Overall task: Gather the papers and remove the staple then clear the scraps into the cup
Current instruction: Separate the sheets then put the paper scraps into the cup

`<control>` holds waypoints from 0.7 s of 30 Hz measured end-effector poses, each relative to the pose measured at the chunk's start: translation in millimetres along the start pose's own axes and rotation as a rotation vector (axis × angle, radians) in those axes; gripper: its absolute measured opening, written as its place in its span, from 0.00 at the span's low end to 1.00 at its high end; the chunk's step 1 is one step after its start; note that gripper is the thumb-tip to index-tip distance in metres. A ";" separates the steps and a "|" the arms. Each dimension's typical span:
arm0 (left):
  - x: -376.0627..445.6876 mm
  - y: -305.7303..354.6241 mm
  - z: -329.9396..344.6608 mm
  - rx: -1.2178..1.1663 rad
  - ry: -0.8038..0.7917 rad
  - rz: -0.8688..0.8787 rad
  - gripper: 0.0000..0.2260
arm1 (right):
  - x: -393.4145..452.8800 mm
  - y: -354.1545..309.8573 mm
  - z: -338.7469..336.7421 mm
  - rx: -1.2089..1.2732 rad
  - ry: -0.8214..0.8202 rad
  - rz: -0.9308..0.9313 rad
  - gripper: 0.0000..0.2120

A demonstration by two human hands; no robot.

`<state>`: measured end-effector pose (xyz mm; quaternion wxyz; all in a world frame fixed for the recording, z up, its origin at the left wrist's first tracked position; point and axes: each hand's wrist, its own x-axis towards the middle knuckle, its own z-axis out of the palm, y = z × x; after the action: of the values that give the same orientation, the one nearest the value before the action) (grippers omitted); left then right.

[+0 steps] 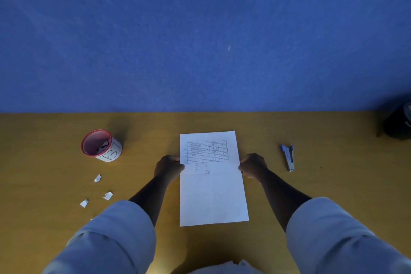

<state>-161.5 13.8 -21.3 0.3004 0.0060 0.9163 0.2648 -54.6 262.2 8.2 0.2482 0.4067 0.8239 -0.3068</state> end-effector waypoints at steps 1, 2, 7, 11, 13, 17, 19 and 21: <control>-1.1 0.2 -0.6 0.005 0.004 0.001 0.11 | -1.5 -0.5 0.1 -0.014 0.002 -0.004 0.02; -2.4 0.2 -1.5 -0.006 0.009 -0.006 0.11 | -2.8 -1.2 0.4 -0.028 0.003 -0.011 0.04; -6.7 -6.5 -8.3 -0.044 0.035 -0.041 0.06 | -9.0 -7.0 0.2 -0.010 0.024 -0.016 0.02; -13.4 -18.7 -18.7 -0.080 0.057 -0.080 0.19 | -14.8 -22.6 5.1 0.059 0.004 -0.020 0.09; -16.7 -27.1 -23.6 -0.100 0.057 -0.101 0.17 | -18.3 -33.0 9.7 0.093 -0.010 -0.035 0.10; -23.1 -42.7 -35.2 -0.137 0.055 -0.106 0.16 | -28.6 -57.7 22.0 0.140 -0.046 -0.070 0.09; -25.6 -47.8 -41.6 -0.153 0.063 -0.101 0.16 | -33.0 -69.7 26.7 0.159 -0.059 -0.098 0.08; -27.1 -54.5 -48.3 -0.170 0.081 -0.097 0.15 | -36.9 -82.2 33.1 0.181 -0.069 -0.130 0.08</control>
<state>-158.0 -60.9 -0.3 0.2751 -0.0747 0.9011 0.3267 -96.7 180.2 34.7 0.2184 0.3624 0.8084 -0.4094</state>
